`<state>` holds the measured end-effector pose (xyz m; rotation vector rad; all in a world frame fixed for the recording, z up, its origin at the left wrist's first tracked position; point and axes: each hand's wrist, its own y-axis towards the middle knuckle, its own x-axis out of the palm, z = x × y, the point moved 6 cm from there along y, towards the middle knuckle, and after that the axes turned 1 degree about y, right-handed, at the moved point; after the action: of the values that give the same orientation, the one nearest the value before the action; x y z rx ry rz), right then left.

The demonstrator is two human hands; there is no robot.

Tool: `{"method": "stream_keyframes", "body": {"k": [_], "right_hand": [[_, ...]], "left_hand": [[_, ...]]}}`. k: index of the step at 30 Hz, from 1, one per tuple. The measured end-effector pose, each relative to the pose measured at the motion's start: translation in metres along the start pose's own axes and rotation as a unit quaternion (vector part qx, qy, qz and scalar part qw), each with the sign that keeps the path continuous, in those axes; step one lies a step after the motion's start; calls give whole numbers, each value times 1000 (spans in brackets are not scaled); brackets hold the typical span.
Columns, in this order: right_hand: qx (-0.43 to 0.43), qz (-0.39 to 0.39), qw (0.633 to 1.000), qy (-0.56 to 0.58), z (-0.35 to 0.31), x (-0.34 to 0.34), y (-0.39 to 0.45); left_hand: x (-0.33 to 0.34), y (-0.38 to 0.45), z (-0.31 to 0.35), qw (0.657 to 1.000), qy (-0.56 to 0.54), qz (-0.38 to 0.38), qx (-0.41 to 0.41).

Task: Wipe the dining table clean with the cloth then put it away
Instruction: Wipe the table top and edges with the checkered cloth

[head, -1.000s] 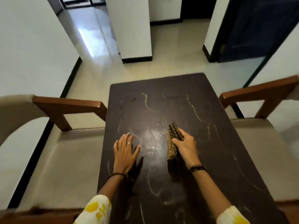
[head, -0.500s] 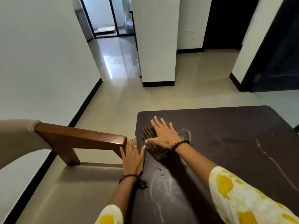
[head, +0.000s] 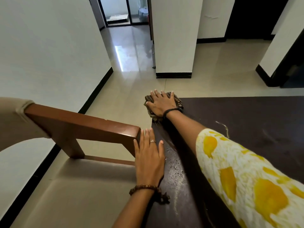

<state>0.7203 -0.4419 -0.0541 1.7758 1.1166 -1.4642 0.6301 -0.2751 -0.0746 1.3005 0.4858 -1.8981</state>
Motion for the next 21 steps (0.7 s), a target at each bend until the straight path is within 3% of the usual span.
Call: {"method": "stream_keyframes", "body": {"k": [5, 8, 13, 16, 21], "right_hand": [[8, 6, 1000, 16, 11, -4, -8], [29, 26, 999, 6, 54, -14, -27], [193, 54, 980, 19, 149, -32, -51], [199, 47, 979, 15, 133, -27, -47], [61, 34, 998, -7, 31, -1, -47]], "left_hand": [[-1, 2, -2, 1000, -16, -8, -6], [-3, 2, -3, 1000, -20, -9, -10], [-6, 2, 5, 1000, 8, 6, -3], [-7, 2, 9, 1000, 17, 15, 17], [-13, -2, 10, 995, -65, 56, 42]]}}
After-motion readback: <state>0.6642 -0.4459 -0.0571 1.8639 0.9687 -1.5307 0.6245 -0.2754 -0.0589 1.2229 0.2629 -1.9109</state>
